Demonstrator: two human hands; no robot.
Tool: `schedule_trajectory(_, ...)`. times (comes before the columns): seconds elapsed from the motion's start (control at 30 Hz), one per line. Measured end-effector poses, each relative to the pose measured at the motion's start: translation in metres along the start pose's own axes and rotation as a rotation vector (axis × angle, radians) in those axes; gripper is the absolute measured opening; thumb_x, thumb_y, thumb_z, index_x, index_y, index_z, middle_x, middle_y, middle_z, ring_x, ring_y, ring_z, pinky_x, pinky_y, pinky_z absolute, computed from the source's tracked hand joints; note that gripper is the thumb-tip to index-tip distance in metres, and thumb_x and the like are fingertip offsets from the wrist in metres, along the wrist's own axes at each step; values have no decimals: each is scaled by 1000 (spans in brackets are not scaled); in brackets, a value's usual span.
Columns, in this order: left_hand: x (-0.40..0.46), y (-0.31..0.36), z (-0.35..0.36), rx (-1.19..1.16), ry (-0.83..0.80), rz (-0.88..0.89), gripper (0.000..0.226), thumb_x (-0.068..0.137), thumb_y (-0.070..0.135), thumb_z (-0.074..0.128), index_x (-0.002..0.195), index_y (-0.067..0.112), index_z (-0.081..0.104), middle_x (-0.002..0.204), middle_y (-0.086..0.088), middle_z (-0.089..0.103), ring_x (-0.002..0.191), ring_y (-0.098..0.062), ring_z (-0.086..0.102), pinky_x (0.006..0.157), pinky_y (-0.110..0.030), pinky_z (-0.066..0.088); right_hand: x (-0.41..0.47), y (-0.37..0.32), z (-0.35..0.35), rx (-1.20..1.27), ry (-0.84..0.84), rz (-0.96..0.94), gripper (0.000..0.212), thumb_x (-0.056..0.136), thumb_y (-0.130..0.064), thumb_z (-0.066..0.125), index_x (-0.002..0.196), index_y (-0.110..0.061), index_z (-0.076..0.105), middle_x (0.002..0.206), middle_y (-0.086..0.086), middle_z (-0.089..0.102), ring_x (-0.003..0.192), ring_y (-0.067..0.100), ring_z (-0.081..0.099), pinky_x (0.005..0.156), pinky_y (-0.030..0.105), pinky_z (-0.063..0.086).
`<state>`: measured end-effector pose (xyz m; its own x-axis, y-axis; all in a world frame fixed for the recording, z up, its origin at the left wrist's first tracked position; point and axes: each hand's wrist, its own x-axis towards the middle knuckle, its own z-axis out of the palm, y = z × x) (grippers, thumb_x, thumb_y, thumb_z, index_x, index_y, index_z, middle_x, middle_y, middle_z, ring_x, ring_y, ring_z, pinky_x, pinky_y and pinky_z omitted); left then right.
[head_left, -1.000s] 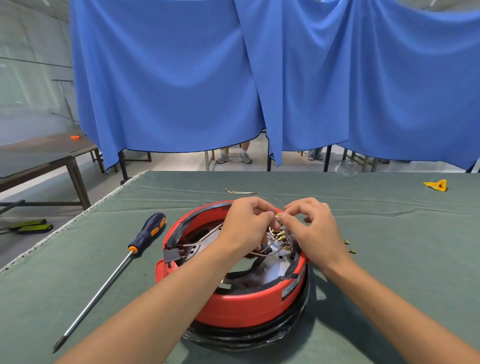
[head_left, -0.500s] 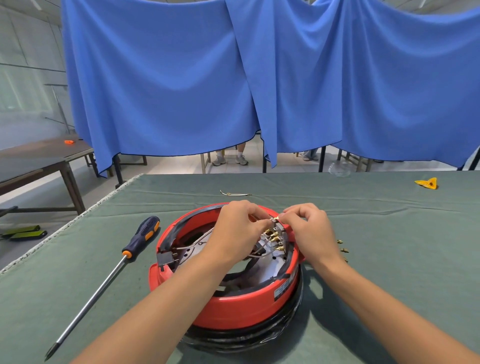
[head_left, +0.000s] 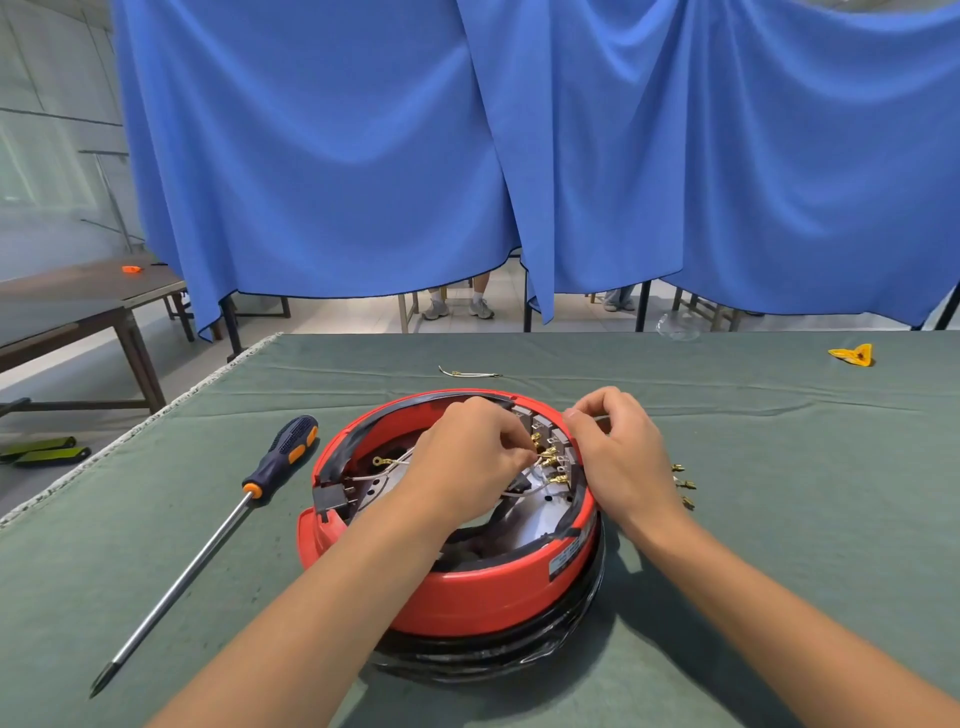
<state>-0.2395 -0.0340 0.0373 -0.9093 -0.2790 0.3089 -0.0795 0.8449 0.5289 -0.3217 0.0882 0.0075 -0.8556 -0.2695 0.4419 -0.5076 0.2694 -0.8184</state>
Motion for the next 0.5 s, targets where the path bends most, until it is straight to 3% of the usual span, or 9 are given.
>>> schedule_trajectory(0.13,-2,5,2,118,-27,-8,11,84,21,65,82,27,74,91,9,70,91,-14,60,72,-28,45,1,2,0,43,-34,75,11,89,-22,55,78,-19,58,92,-1,60,86,12,55,72,30,38)
schedule_trajectory(0.5,0,9,7,154,-21,14,11,83,22,67,80,28,75,85,9,64,86,-16,59,66,-27,39,-1,2,2,43,-33,81,10,89,-22,55,80,-21,57,92,-2,60,88,13,55,75,32,42)
